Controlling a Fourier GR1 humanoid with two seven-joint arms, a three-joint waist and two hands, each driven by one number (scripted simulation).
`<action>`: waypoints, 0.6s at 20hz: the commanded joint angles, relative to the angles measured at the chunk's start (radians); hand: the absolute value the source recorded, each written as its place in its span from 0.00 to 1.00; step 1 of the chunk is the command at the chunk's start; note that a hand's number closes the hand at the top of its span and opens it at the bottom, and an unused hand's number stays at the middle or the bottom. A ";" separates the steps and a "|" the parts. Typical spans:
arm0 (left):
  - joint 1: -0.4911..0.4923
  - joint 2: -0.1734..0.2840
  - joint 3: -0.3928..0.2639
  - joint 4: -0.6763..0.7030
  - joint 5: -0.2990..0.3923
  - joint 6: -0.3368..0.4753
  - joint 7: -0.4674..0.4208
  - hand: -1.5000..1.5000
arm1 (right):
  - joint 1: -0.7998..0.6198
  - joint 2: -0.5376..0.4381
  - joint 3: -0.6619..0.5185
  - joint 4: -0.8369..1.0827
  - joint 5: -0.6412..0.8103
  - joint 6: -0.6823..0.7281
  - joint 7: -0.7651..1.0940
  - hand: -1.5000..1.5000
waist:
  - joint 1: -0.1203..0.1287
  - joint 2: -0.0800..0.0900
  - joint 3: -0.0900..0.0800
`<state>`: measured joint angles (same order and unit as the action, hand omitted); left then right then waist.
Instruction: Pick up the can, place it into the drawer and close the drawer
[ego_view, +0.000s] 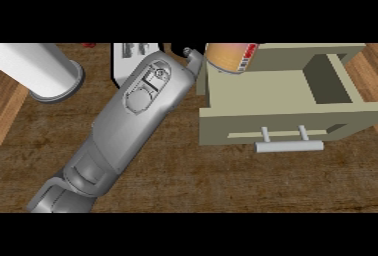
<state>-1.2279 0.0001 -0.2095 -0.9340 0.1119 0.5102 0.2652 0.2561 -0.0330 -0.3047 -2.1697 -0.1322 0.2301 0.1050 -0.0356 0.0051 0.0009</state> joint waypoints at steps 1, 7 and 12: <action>-0.110 0.000 -0.053 0.130 0.089 0.069 -0.026 1.00 | 0.029 0.031 0.050 -0.048 0.024 -0.011 0.020 0.00 | -0.015 0.002 0.000; -0.220 0.000 -0.026 0.288 0.129 0.014 -0.074 1.00 | -0.042 0.030 0.057 -0.025 0.055 -0.041 0.048 0.00 | -0.009 0.006 0.000; -0.262 0.000 -0.096 0.385 0.199 0.047 -0.109 1.00 | -0.012 0.008 0.037 -0.056 0.016 -0.005 0.049 0.00 | -0.032 0.007 0.001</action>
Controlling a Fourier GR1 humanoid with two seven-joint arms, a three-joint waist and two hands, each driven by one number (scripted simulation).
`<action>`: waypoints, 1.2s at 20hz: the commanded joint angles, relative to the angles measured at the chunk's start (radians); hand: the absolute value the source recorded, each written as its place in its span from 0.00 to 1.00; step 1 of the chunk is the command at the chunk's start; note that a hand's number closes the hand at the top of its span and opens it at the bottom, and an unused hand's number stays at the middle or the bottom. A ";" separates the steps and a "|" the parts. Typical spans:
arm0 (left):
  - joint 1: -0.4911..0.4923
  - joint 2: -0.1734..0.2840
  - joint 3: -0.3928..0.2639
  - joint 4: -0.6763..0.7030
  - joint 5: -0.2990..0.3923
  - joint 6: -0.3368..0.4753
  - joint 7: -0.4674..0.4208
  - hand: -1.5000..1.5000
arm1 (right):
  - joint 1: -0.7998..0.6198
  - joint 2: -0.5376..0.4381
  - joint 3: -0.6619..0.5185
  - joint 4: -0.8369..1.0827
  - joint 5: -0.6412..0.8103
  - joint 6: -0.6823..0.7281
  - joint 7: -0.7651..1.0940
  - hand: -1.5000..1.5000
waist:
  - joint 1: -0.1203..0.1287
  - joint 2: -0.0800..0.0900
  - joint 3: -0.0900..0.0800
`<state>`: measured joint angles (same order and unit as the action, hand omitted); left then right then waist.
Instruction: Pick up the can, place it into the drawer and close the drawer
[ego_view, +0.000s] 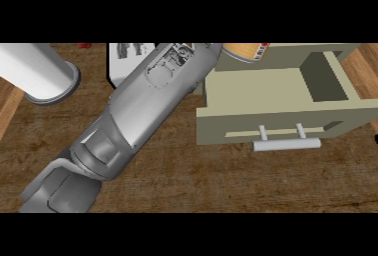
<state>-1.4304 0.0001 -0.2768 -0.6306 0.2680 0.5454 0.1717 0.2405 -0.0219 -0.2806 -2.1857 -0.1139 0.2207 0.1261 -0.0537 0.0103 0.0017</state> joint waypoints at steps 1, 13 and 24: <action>-0.082 0.000 -0.047 0.104 0.048 0.025 -0.011 1.00 | 0.005 -0.003 -0.004 0.024 -0.004 0.018 -0.028 0.00 | -0.021 0.004 0.001; -0.059 0.000 -0.196 0.188 0.179 0.082 -0.110 1.00 | -0.071 -0.021 0.035 0.013 0.027 0.002 0.034 0.00 | -0.045 0.010 0.001; -0.066 0.000 -0.290 0.264 0.203 0.112 -0.163 1.00 | -0.112 -0.038 0.009 0.073 0.037 -0.006 0.005 0.00 | -0.074 0.021 0.002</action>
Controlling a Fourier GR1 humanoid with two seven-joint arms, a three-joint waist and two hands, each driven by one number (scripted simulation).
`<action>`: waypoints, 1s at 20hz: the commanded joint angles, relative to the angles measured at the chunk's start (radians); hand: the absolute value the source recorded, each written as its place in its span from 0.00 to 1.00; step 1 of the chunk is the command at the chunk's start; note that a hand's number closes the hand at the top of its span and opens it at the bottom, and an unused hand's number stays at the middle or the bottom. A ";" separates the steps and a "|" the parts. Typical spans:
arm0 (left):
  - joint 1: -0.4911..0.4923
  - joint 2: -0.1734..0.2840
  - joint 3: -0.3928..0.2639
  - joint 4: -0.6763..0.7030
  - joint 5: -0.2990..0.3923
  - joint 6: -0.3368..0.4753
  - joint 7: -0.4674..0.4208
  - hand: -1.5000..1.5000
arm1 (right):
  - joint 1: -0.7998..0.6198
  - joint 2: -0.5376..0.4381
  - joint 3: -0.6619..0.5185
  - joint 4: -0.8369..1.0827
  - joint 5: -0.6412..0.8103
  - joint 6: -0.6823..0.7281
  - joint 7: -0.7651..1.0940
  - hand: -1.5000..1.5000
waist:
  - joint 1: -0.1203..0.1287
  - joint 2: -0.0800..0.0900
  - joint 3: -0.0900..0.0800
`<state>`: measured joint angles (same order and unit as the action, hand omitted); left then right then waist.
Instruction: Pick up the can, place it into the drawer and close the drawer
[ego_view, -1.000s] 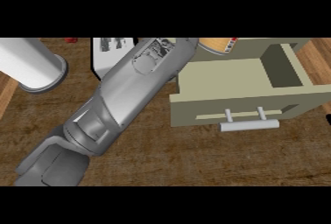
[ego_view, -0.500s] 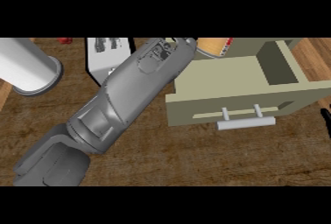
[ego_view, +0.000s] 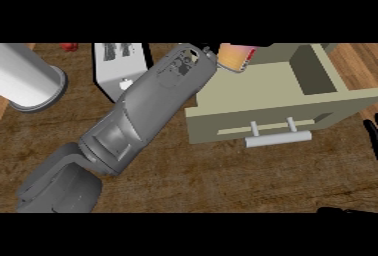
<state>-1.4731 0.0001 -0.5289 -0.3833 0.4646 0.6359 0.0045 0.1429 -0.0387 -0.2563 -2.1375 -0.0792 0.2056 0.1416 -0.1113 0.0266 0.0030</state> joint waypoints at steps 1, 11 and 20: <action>0.024 0.000 -0.039 0.022 0.010 0.009 -0.049 1.00 | -0.029 -0.003 -0.012 0.005 -0.015 -0.007 -0.006 0.00 | -0.010 0.005 0.000; 0.032 0.000 -0.084 0.024 0.061 0.113 -0.032 0.00 | -0.047 -0.005 0.008 0.015 0.006 -0.008 -0.001 0.00 | -0.021 0.005 0.000; 0.067 0.000 -0.089 0.018 0.114 0.157 -0.096 0.00 | -0.036 -0.029 0.010 -0.026 0.045 0.003 -0.024 0.00 | -0.025 0.007 0.000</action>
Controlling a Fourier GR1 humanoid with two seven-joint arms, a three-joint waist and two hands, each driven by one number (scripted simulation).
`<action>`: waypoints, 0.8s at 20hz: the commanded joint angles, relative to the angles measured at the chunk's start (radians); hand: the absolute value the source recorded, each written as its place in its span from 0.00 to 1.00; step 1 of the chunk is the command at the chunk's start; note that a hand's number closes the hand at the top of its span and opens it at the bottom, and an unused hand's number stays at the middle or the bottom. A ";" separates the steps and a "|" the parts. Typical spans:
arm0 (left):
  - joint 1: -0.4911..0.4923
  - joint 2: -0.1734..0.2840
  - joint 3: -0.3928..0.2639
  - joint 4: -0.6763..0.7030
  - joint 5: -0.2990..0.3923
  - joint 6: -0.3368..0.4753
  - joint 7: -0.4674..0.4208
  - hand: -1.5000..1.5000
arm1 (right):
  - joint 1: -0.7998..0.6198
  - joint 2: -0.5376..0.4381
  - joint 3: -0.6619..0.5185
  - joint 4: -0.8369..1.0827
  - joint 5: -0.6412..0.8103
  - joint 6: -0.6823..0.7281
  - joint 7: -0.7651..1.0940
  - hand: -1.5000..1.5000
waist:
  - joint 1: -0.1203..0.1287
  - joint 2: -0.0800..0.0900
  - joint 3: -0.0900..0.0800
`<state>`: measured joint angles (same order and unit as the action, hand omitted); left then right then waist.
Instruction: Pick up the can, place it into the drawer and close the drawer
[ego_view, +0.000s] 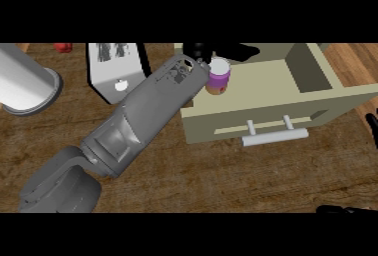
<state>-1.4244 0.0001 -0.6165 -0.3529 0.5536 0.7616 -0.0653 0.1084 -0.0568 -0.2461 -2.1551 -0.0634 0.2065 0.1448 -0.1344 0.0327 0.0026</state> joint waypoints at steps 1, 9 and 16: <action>0.035 0.000 -0.006 -0.029 0.033 0.023 -0.037 0.00 | -0.032 -0.021 0.006 0.009 0.079 -0.009 -0.055 0.00 | 0.012 0.001 0.000; 0.022 0.000 0.014 -0.064 0.113 0.041 -0.034 0.00 | -0.034 -0.111 0.042 -0.088 0.257 0.010 -0.074 0.00 | 0.024 -0.005 -0.002; -0.025 0.000 0.020 -0.082 0.155 0.081 -0.054 0.00 | -0.063 -0.149 0.135 -0.066 0.487 -0.011 -0.127 0.00 | 0.049 -0.011 -0.001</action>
<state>-1.4334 0.0000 -0.5907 -0.4162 0.6881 0.8044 -0.1121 0.0625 -0.1794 -0.1572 -2.2217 0.3031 0.2049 0.0287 -0.0958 0.0253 0.0013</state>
